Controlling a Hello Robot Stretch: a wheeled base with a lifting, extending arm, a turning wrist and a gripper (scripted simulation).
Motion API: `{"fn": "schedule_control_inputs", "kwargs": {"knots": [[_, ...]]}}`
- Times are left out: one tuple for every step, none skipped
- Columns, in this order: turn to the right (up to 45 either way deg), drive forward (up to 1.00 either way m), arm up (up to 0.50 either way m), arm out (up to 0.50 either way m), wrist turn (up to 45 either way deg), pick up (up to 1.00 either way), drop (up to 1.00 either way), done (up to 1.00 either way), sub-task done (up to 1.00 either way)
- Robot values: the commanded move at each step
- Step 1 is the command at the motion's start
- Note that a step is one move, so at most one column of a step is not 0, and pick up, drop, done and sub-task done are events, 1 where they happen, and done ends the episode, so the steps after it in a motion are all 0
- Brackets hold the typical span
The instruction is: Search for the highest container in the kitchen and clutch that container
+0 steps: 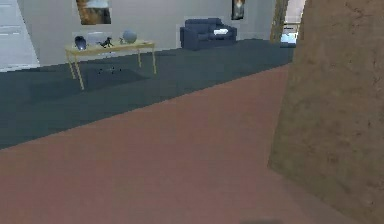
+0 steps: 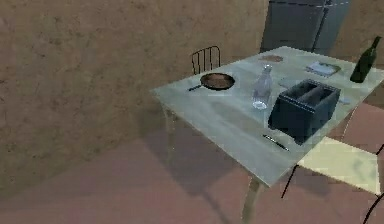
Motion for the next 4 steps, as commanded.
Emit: {"fn": "schedule_control_inputs", "kwargs": {"knots": [[6.0, 0.0, 0.0, 0.0, 0.0, 0.0, 0.0, 0.0, 0.0], [0.0, 1.0, 0.0, 0.0, 0.0, 0.0, 0.0, 0.0, 0.0], [0.0, 0.45, 0.0, 0.0, 0.0, 0.0, 0.0, 0.0, 0.0], [0.0, 0.45, 0.0, 0.0, 0.0, 0.0, 0.0, 0.0, 0.0]]}}
